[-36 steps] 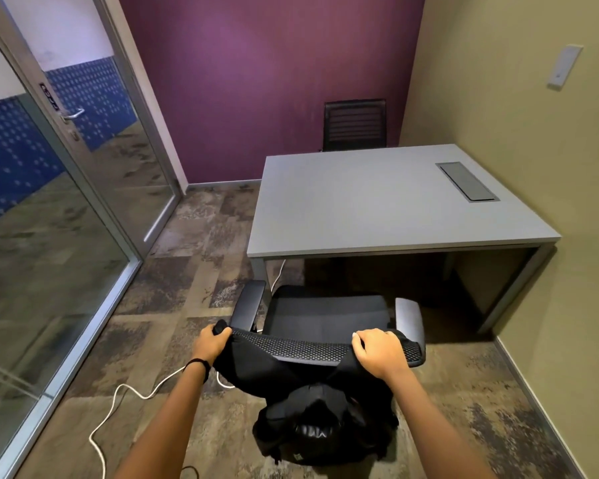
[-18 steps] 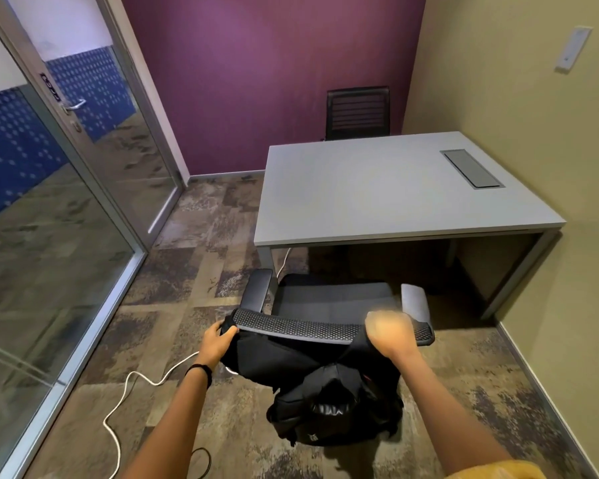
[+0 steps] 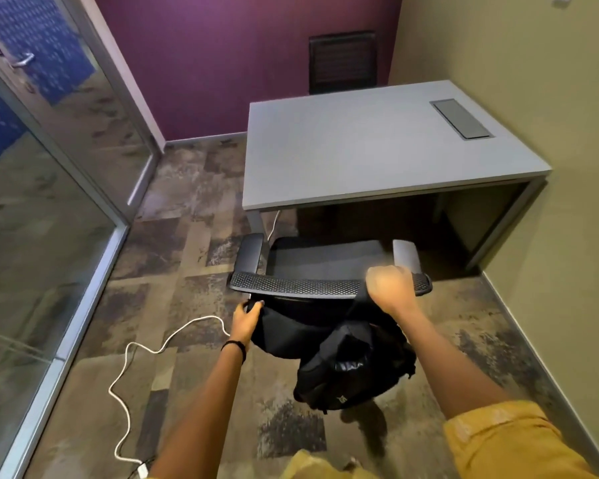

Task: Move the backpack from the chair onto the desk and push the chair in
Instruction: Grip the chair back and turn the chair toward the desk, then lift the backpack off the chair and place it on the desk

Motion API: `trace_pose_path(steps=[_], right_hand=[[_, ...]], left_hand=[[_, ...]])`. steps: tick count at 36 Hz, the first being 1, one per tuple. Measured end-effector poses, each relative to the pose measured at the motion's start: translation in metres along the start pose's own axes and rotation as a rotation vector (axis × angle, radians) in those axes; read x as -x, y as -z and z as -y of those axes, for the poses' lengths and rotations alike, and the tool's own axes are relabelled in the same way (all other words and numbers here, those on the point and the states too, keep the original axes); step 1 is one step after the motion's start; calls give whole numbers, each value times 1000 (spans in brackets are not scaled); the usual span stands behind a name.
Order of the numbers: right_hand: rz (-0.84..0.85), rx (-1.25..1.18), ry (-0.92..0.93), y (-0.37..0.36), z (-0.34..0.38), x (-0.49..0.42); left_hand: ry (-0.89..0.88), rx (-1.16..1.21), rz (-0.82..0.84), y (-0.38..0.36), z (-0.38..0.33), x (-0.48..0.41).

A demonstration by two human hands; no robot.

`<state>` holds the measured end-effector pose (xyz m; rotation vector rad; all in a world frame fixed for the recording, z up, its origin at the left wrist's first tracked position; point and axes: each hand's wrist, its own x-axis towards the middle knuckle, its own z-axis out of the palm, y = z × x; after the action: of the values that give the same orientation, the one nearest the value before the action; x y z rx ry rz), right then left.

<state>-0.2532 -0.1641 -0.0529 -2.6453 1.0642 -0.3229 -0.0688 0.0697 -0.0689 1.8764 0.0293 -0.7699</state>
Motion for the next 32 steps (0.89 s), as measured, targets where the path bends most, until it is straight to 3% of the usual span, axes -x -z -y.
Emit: trace_pose_path(steps=[6,11,15,21,26,32], right_hand=[[43,41,-39,-1,2,3],[139,36,-40,2,1,4],[292,-60,-16,9,-8,0],[306,-94,-39,13,-8,2],[255,-128,-64,10,-5,9],[193,-170,-73,10,-5,15]], left_hand=[[-56,-106,152,-24,2,11],[26,-266,300,-38,9,18],[43,-423,469,-46,8,22],[21,-646,759,-75,15,43],[-117,-955,677,-93,37,54],[-252,-1063,540,-100,51,56]])
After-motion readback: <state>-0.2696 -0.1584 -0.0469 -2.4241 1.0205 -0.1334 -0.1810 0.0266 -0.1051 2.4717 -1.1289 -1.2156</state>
